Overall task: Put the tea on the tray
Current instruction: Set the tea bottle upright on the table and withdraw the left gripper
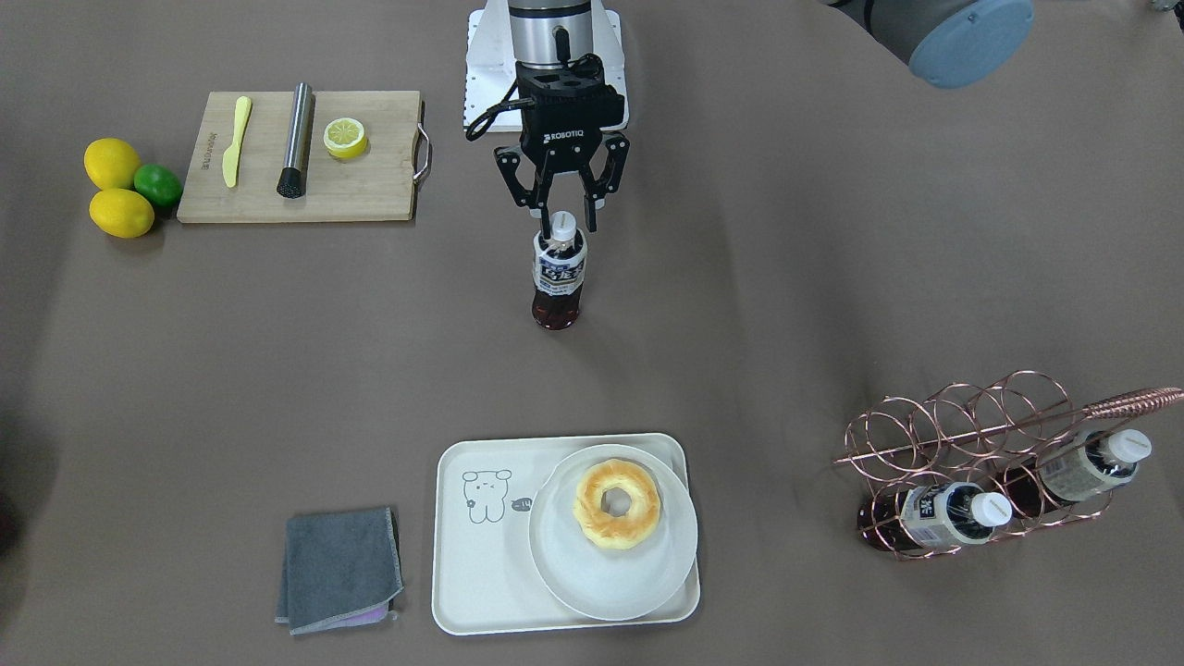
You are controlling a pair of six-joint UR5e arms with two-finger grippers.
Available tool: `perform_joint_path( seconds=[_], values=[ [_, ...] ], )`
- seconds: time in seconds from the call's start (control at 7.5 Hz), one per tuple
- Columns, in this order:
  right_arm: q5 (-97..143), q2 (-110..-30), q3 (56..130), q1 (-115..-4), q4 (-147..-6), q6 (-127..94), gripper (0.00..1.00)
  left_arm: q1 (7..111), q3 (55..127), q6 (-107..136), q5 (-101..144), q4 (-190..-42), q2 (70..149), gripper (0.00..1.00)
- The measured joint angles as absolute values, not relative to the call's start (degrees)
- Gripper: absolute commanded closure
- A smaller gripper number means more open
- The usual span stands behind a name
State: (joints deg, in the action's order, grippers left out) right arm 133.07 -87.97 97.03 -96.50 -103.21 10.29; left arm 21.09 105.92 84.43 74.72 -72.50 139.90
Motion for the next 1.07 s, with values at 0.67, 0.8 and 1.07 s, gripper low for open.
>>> perform_joint_path(
  seconds=[0.67,0.8,1.07],
  values=[
    [132.9,-87.2,97.1,-96.5,-103.3,10.2,0.0,26.8,112.3,69.8,78.8,-74.1,135.3,0.02],
    [132.9,-86.9,97.1,-96.5,-103.3,10.1,0.0,28.6,113.4,64.2,80.0,-78.0,131.7,0.03],
    [133.1,-85.4,97.9,-96.5,-103.7,7.9,0.0,33.7,114.7,57.6,82.2,-85.0,125.2,0.02]
  ],
)
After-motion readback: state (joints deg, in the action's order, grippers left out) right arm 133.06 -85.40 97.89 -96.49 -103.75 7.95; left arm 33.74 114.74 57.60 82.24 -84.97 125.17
